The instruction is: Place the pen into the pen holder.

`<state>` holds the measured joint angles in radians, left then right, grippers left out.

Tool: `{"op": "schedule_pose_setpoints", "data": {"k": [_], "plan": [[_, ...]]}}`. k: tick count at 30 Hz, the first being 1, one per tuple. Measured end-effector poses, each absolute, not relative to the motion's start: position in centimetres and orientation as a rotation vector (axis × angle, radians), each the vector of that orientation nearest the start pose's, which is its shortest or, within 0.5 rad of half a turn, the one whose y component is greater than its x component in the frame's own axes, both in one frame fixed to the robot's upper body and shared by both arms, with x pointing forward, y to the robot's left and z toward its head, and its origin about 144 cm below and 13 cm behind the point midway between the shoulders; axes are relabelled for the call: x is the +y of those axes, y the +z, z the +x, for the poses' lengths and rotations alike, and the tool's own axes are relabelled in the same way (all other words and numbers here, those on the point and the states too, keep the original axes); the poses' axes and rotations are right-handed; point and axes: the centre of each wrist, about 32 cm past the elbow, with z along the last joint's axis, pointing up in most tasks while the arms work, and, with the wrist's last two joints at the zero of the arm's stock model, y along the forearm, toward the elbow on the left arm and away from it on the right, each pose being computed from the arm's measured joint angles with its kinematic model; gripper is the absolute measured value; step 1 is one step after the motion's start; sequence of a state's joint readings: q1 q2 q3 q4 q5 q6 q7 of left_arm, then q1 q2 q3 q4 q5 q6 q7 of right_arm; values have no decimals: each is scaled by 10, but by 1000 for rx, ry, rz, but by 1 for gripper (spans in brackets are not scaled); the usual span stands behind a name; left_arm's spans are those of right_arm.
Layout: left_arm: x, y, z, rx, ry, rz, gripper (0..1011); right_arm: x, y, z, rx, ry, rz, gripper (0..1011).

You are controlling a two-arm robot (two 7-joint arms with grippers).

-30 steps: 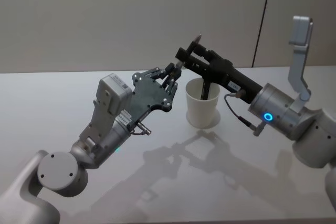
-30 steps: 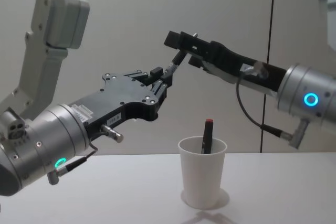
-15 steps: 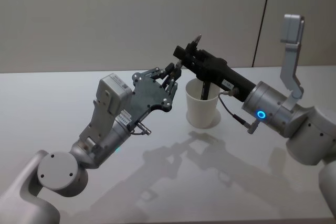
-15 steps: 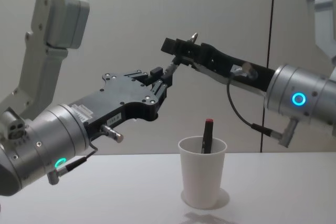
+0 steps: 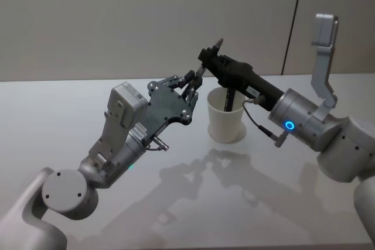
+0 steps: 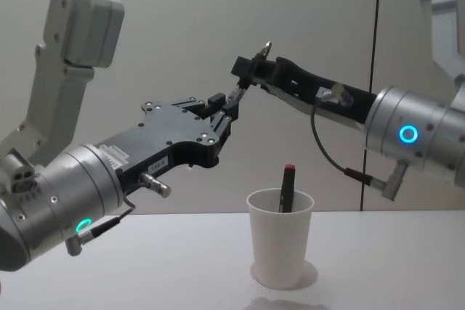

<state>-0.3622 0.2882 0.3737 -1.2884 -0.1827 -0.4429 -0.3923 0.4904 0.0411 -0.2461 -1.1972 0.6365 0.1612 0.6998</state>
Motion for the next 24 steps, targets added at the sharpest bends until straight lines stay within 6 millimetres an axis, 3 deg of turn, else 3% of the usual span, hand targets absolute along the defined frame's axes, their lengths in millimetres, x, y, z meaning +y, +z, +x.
{"op": "schedule_pose_setpoints", "data": {"k": [5, 8, 10, 13, 18, 24], "plan": [[227, 1171, 546, -458, 854, -127, 190, -171, 1210, 588, 308, -593, 386, 136], [227, 1171, 546, -458, 854, -128, 270, -171, 1210, 588, 309, -595, 388, 136], [227, 1171, 546, -458, 854, -128, 374, -171, 1211, 588, 309, -597, 389, 136], [227, 1171, 546, -458, 854, -128, 433, -171, 1211, 588, 309, -598, 391, 136], [227, 1171, 546, -458, 854, -128, 635, -172, 1211, 588, 309, -602, 394, 136], [227, 1171, 546, -458, 854, -128, 810, -173, 1212, 588, 304, -609, 401, 136]]}}
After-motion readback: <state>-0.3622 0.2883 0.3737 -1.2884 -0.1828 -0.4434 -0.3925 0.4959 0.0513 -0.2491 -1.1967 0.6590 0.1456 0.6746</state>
